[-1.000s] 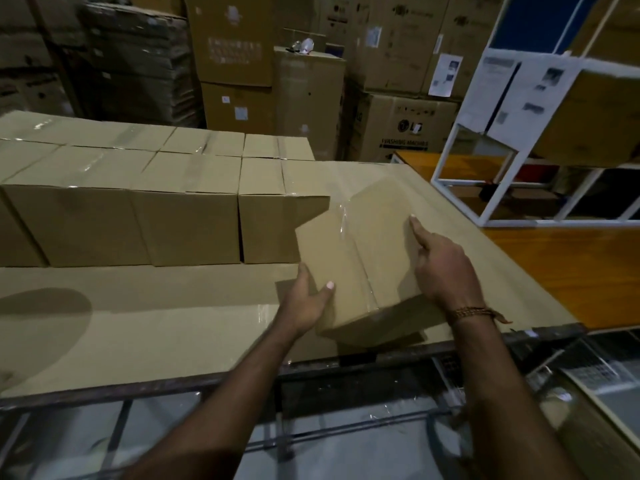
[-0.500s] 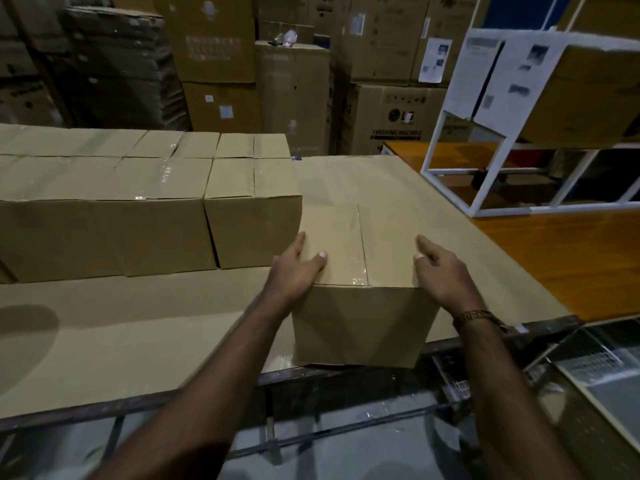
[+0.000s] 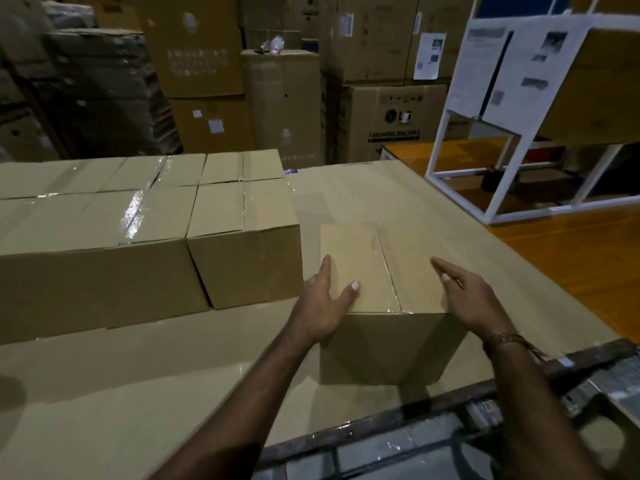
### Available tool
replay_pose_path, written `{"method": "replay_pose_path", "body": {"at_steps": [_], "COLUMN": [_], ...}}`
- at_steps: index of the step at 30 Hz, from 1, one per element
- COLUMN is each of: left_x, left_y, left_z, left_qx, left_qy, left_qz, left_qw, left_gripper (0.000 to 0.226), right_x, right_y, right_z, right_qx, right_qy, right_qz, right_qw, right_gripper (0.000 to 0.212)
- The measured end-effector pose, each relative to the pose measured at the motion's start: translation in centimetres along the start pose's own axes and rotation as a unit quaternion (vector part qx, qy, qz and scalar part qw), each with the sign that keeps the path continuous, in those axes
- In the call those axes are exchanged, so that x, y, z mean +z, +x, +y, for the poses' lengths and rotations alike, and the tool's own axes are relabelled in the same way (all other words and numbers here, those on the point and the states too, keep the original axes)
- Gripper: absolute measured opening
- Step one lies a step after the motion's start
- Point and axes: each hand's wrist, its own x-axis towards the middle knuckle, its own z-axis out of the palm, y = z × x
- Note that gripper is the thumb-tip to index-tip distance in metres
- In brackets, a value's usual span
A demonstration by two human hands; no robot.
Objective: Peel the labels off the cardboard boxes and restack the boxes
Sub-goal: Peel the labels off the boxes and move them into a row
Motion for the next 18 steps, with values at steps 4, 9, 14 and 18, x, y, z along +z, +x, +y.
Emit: {"method": "replay_pose_path", "body": {"at_steps": [4, 9, 14, 18], "left_x": [0.0, 0.0, -0.9, -2.6], "left_y": [2.3, 5.3, 10.1, 15.6], "left_z": [-0.2, 0.0, 2.1, 4.7], "left_qx": [0.005, 0.027, 0.060, 0.053], "left_qy": [0.003, -0.011, -0.034, -0.004], "left_qz": [0.009, 0.036, 0.078, 0.119], "left_qw": [1.000, 0.999, 0.995, 0.991], "left_gripper": [0.097, 0.096, 0.096, 0.095], "right_x": [1.0, 1.3, 0.6, 0.4], "right_y": [2.1, 5.4, 11.4, 17.5], "right_z": [0.5, 0.2, -1.8, -2.6], "right_qx": [-0.003, -0.017, -0.063, -0.106], "right_qy": [-0.003, 0.015, 0.054, 0.065], "right_qz": [0.026, 0.039, 0.040, -0.027], "right_qw": [1.000, 0.999, 0.996, 0.992], "right_gripper": [0.041, 0.044, 0.044, 0.061]}}
